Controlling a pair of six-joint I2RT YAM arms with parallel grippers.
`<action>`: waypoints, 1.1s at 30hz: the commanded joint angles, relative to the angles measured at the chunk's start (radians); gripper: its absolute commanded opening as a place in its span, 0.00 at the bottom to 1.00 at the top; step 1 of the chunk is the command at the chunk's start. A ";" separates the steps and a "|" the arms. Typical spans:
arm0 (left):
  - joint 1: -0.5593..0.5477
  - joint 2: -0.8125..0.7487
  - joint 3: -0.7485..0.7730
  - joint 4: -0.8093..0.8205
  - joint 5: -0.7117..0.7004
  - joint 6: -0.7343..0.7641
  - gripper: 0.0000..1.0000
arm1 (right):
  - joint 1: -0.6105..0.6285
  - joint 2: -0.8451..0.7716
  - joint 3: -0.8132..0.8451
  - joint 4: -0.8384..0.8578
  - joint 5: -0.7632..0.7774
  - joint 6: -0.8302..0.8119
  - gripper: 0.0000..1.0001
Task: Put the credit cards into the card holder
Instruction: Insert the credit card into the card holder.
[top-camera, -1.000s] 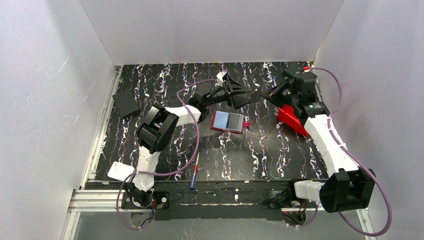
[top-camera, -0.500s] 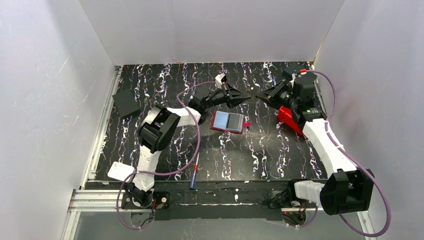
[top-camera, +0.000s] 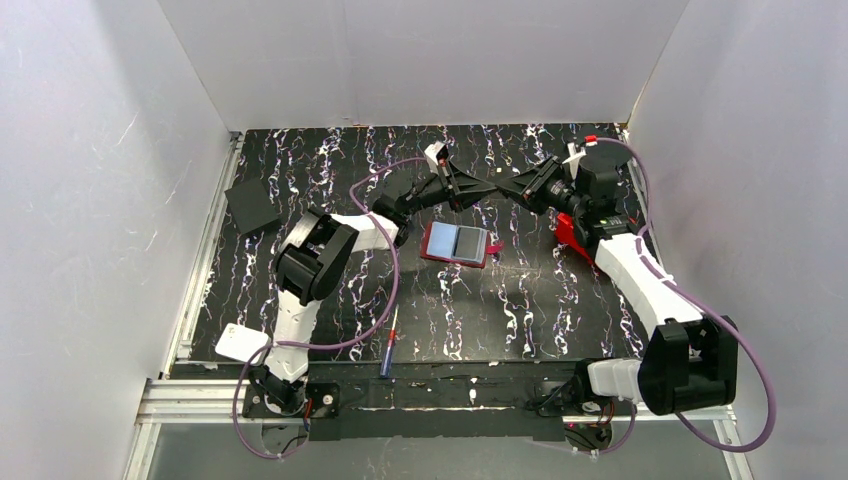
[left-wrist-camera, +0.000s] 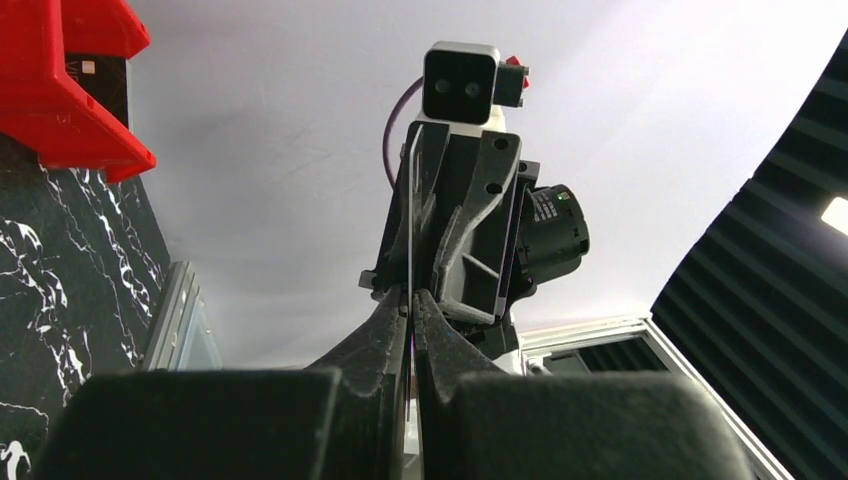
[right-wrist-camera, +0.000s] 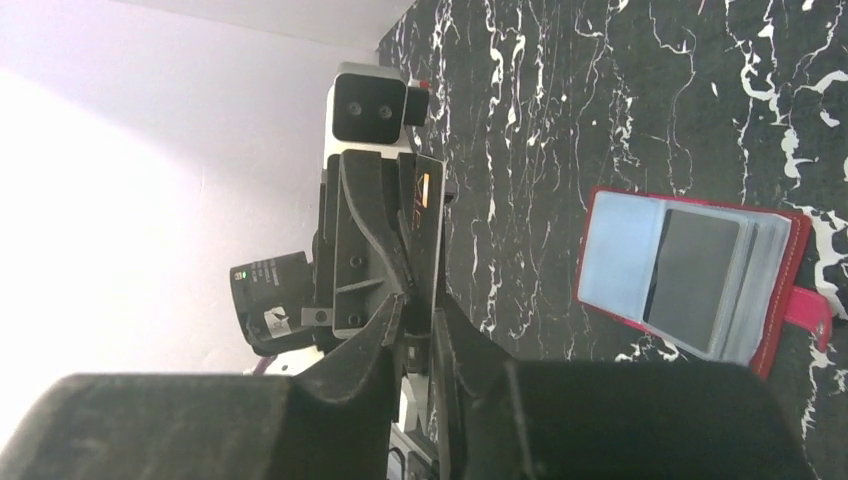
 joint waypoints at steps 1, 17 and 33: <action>-0.010 -0.068 -0.017 0.043 0.051 0.008 0.00 | 0.025 0.025 -0.003 0.163 -0.053 0.044 0.17; 0.302 -0.390 -0.156 -1.427 0.069 1.155 0.56 | 0.101 0.317 0.037 0.009 -0.088 -0.314 0.01; 0.148 -0.117 0.152 -1.540 -0.040 1.284 0.32 | 0.162 0.497 0.069 -0.053 -0.005 -0.314 0.01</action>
